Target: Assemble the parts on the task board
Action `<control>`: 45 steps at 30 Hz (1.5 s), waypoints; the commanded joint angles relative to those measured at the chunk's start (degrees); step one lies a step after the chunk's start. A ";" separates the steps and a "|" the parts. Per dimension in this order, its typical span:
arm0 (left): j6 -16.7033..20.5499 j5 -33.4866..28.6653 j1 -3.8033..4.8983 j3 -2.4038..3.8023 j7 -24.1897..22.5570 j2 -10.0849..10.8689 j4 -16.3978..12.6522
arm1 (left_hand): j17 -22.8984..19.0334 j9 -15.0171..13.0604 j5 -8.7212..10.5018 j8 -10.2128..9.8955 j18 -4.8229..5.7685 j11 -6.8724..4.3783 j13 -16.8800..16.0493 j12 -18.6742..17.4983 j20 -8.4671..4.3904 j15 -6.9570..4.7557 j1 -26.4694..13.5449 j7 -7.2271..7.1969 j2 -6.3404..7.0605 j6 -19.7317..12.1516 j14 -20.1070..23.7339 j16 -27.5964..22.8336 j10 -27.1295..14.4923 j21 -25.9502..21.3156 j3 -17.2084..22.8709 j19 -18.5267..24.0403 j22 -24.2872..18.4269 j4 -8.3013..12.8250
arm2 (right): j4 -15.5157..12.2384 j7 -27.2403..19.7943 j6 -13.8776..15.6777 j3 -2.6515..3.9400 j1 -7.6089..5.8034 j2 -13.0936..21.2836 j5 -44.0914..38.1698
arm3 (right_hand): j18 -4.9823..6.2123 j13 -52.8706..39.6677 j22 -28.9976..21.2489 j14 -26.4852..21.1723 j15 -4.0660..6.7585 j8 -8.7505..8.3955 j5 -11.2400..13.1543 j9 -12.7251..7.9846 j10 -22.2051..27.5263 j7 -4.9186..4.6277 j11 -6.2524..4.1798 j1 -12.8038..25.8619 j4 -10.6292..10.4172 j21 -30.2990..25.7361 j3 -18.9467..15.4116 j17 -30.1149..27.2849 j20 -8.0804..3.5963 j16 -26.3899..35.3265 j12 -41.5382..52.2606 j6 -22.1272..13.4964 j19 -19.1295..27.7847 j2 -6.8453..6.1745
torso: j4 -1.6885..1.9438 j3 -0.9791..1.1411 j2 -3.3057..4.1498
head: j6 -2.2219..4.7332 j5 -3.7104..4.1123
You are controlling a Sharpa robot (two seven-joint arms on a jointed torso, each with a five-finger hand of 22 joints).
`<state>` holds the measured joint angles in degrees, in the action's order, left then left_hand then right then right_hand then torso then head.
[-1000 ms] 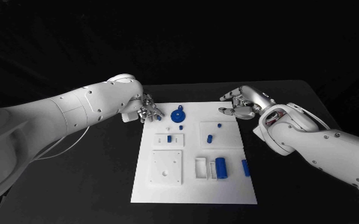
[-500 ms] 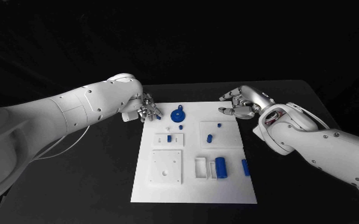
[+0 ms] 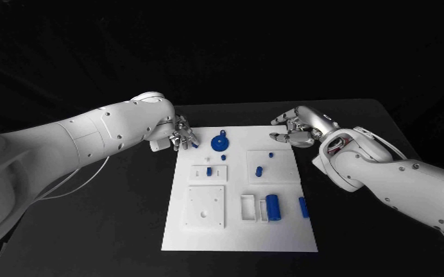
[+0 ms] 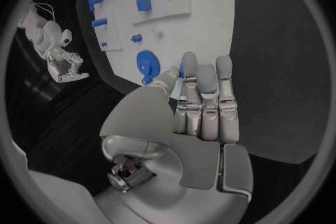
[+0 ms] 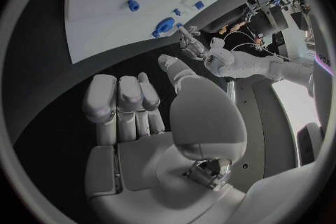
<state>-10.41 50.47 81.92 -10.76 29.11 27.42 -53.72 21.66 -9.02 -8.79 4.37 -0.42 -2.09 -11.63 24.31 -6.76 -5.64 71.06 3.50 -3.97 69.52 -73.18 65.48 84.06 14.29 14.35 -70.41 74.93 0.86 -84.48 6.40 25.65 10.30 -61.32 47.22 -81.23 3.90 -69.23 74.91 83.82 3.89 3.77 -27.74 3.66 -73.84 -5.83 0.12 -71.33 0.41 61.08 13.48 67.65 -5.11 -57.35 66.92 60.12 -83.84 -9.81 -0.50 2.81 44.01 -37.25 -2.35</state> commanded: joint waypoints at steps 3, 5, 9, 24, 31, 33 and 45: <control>4.15 -1.96 0.02 0.04 -0.63 1.37 -2.84 | 0.27 -6.23 -1.58 0.05 0.42 -0.74 -0.33 1.10 -0.25 -0.50 -0.61 -2.69 1.41 4.18 -0.41 0.48 2.49 0.82 4.18 0.01 1.25 3.44 | -0.07 -0.34 -0.69 0.03 0.04 -0.04 -0.51 | 0.54 0.01 8.00 -0.02 0.08 -0.22 -0.47 -0.09 0.20 -0.16 -0.16 0.62 0.07 -0.02 0.39 0.00 0.09 0.23 -0.31 0.26 -2.43 -0.13 | 0.05 -0.03 -0.09 | -0.04 -0.09; 4.95 -2.53 0.03 0.05 -0.45 2.14 -4.27 | 0.39 -6.61 -1.68 -0.05 0.42 -0.84 -0.40 1.51 -0.28 -0.56 -1.19 -2.86 1.71 4.85 -0.52 0.63 2.49 1.14 4.62 0.04 1.23 3.61 | -0.08 -0.35 -0.69 0.03 0.04 -0.01 -0.51 | 0.54 -0.01 8.01 -0.02 0.09 -0.22 -0.59 -0.09 0.19 -0.17 -0.16 0.65 0.09 0.02 0.44 0.00 0.08 0.23 -0.29 0.25 -2.44 -0.15 | 0.08 -0.02 -0.11 | -0.02 -0.14; 6.58 -3.24 0.04 0.05 -0.14 3.63 -7.02 | 0.61 -6.85 -3.38 -0.15 0.42 -0.97 -0.57 2.17 -0.40 -0.69 -1.94 -3.09 2.24 5.68 -0.67 0.94 2.52 1.57 5.07 0.00 1.25 4.00 | -0.11 -0.34 -0.69 0.03 0.04 0.07 -0.51 | 0.54 0.00 8.01 -0.01 0.10 -0.22 -0.84 -0.09 0.19 -0.16 -0.17 0.70 0.15 0.01 0.55 0.02 0.08 0.20 -0.31 0.28 -2.44 -0.18 | 0.11 0.02 -0.11 | -0.01 -0.28; 15.95 -4.33 0.06 -1.00 -0.29 11.04 -19.30 | 3.26 -6.64 -11.37 -0.22 0.42 -2.07 -4.31 10.73 -1.20 -1.55 -7.08 -4.74 4.13 11.86 -4.29 4.35 2.75 6.06 7.43 -1.43 1.34 7.58 | -0.13 -0.33 -0.78 0.02 0.04 0.24 -0.46 | 0.52 0.01 8.01 -0.02 0.11 -0.23 -1.51 -0.09 0.20 -0.17 -0.18 0.90 0.36 0.02 0.81 -0.01 0.06 0.26 -0.33 0.30 -2.43 -0.26 | 0.33 0.01 -0.41 | -0.20 -0.48; 20.33 -3.75 0.05 -2.41 -0.53 14.03 -24.84 | 4.81 -7.08 -13.80 -0.12 0.42 -2.51 -4.80 13.03 -1.59 -1.93 -7.92 -5.11 4.39 12.99 -5.07 5.32 2.73 8.73 7.98 -1.23 1.33 8.73 | -0.22 -0.33 -0.80 0.02 0.14 0.33 -0.42 | 0.52 0.01 8.00 -0.02 0.12 -0.23 -1.75 -0.09 0.21 -0.16 -0.19 0.98 0.43 0.00 0.89 -0.02 0.06 0.27 -0.34 0.30 -2.43 -0.29 | 0.36 -0.05 -0.36 | -0.30 -0.78; 21.54 -3.37 0.04 -2.63 -0.57 14.63 -26.16 | 5.21 -7.35 -14.39 -0.17 0.42 -2.57 -4.90 13.55 -1.68 -1.99 -8.31 -5.15 4.46 13.22 -5.05 5.58 2.79 9.74 8.23 -0.95 1.29 9.02 | -0.23 -0.34 -0.80 0.02 0.18 0.35 -0.42 | 0.52 0.01 8.00 -0.02 0.12 -0.23 -1.75 -0.09 0.21 -0.16 -0.19 0.98 0.43 0.00 0.89 -0.02 0.06 0.27 -0.34 0.30 -2.43 -0.29 | 0.40 -0.07 -0.39 | -0.41 -0.86; 28.12 -0.64 -1.09 -3.13 -0.48 16.58 -31.52 | 5.79 -7.76 -15.00 -0.11 0.42 -2.80 -5.30 14.79 -1.95 -2.27 -8.60 -5.41 4.65 13.91 -5.59 6.14 2.77 11.61 8.40 -0.78 1.24 9.29 | -0.27 -0.34 -0.80 0.02 0.29 0.49 -0.41 | 0.52 0.01 8.01 -0.01 0.12 -0.23 -2.02 -0.09 0.21 -0.15 -0.20 1.06 0.57 0.02 1.01 -0.01 0.05 0.25 -0.35 0.33 -2.43 -0.30 | 0.40 -0.06 -0.36 | -0.56 -1.11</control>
<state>13.64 48.07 81.00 -13.88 29.09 43.94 -84.71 27.40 -16.78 -23.44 4.36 -0.42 -2.98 -16.91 38.99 -8.41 -6.85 62.67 3.38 0.95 71.68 -77.32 71.43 85.40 25.80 20.23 -71.24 74.91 7.23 -84.63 6.40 25.48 10.29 -61.07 47.67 -81.23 3.90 -69.23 74.90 83.82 3.89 3.77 -29.51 3.66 -73.84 -5.83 0.12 -70.89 1.11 61.08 14.18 67.65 -5.11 -57.35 66.92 60.12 -83.84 -10.26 -0.06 2.74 43.59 -37.82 -3.45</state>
